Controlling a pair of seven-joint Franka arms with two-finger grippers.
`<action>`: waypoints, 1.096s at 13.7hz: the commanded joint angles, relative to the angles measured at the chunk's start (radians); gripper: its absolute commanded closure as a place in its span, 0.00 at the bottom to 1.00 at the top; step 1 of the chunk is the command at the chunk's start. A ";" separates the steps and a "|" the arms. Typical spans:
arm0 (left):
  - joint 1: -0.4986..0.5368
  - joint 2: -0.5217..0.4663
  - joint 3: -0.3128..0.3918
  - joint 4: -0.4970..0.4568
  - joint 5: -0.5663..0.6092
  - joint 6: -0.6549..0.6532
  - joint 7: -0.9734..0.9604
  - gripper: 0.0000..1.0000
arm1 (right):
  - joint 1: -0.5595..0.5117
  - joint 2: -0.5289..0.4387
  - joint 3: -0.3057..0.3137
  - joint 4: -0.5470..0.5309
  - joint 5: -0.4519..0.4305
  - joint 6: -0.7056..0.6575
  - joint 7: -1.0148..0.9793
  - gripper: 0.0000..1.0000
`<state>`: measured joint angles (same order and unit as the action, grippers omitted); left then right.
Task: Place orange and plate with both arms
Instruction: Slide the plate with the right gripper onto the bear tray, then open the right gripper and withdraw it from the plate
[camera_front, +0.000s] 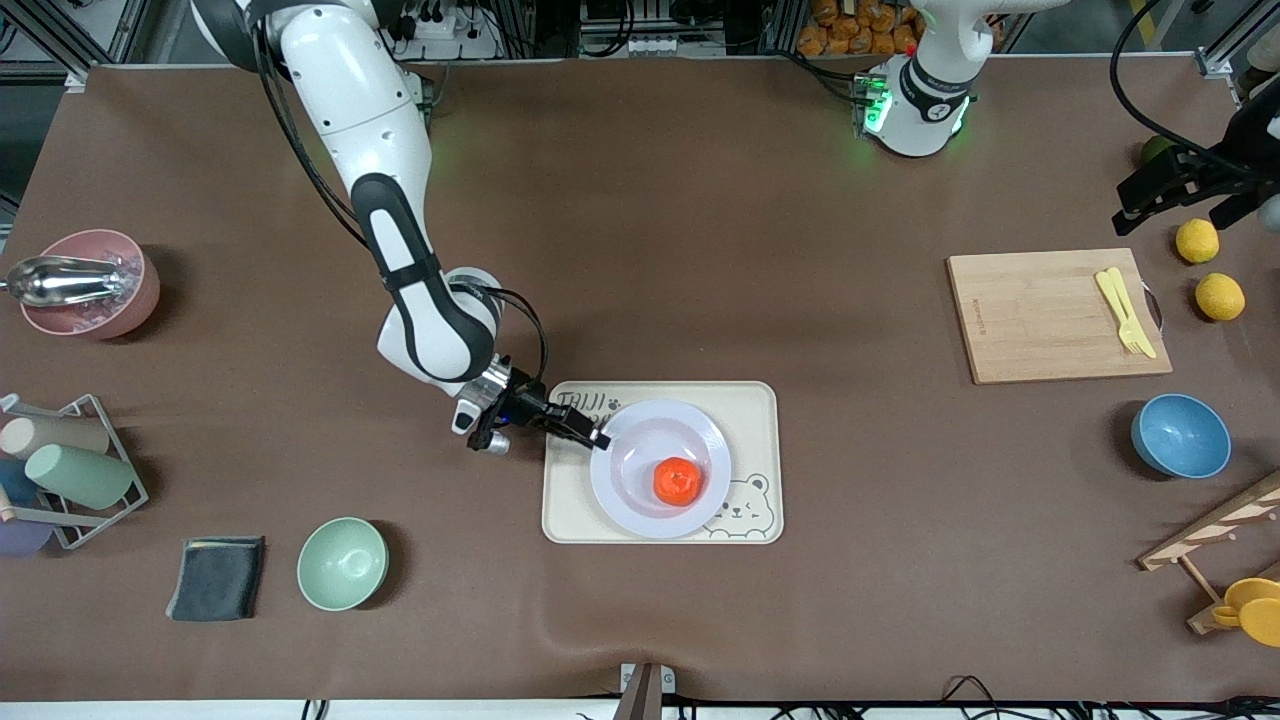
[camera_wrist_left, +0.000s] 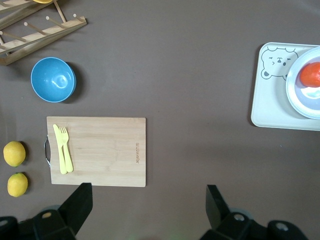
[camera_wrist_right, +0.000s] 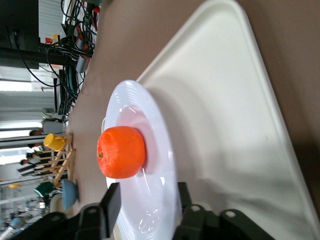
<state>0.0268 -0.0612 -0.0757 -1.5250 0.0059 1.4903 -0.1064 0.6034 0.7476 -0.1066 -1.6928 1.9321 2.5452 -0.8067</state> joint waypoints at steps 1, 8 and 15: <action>-0.008 -0.026 0.016 -0.017 -0.021 -0.016 0.008 0.00 | -0.045 -0.065 -0.005 -0.004 -0.219 0.012 0.120 0.00; -0.008 -0.026 0.017 -0.017 -0.021 -0.025 0.005 0.00 | -0.131 -0.203 -0.105 -0.033 -0.873 -0.182 0.439 0.00; -0.004 -0.025 0.010 -0.006 -0.017 -0.027 0.016 0.00 | -0.316 -0.439 -0.189 -0.015 -1.532 -0.652 0.434 0.00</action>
<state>0.0263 -0.0655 -0.0716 -1.5250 0.0059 1.4749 -0.1064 0.3410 0.4177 -0.3185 -1.6778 0.5420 1.9758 -0.3803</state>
